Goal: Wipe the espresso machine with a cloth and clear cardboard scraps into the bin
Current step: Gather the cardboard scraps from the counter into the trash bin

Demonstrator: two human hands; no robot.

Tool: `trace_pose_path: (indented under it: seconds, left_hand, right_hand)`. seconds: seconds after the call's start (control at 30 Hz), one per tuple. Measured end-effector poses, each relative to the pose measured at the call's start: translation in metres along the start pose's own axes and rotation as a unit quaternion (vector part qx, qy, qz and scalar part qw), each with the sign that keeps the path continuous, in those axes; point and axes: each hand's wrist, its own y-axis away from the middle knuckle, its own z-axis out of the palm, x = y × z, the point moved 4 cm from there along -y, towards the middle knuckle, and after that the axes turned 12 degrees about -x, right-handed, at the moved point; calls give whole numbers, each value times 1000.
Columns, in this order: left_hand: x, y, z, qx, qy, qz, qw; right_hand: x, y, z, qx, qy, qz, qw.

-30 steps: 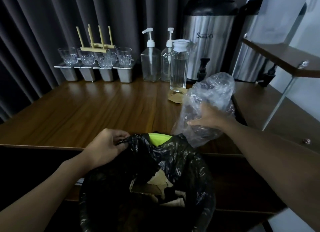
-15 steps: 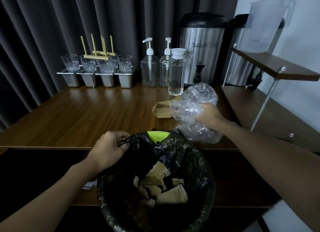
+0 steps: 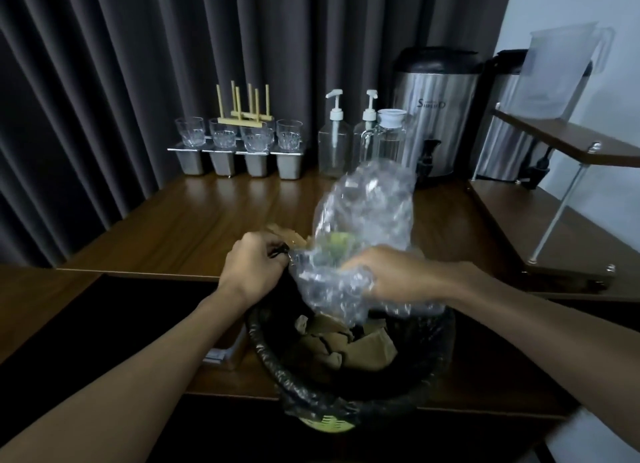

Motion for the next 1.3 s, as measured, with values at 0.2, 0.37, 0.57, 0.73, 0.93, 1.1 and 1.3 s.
trace_pose_path:
  seconds: [0.2,0.37,0.57,0.73,0.93,1.1,1.3]
  left_hand:
    - [-9,7,-17,14,39,-25,999]
    - [-12,12,-29,29,45,-22,998]
    - [-5,11,-31,38,47,-11,998]
    - [-2,13,-35,40,52,-6,998]
    - [4,22,-38,45,34,11,998]
    - [13,27,-39,37,15,50,998]
    - [22,41,-48,46,-37,82,995]
  right_hand:
    - [-33,2,43,-294,10,15,956]
    - [-60,13,-19,32,2,-59,998]
    - [-39,-16,-23,133,120,30,983]
    - [-35,-30,36,-174,16,-12,985]
    - [-50,-34,-38,235,127,-29,963]
    - [-50,-76,-72,182,46,60,980]
    - [-51,-102,-66,79,-40,71,994]
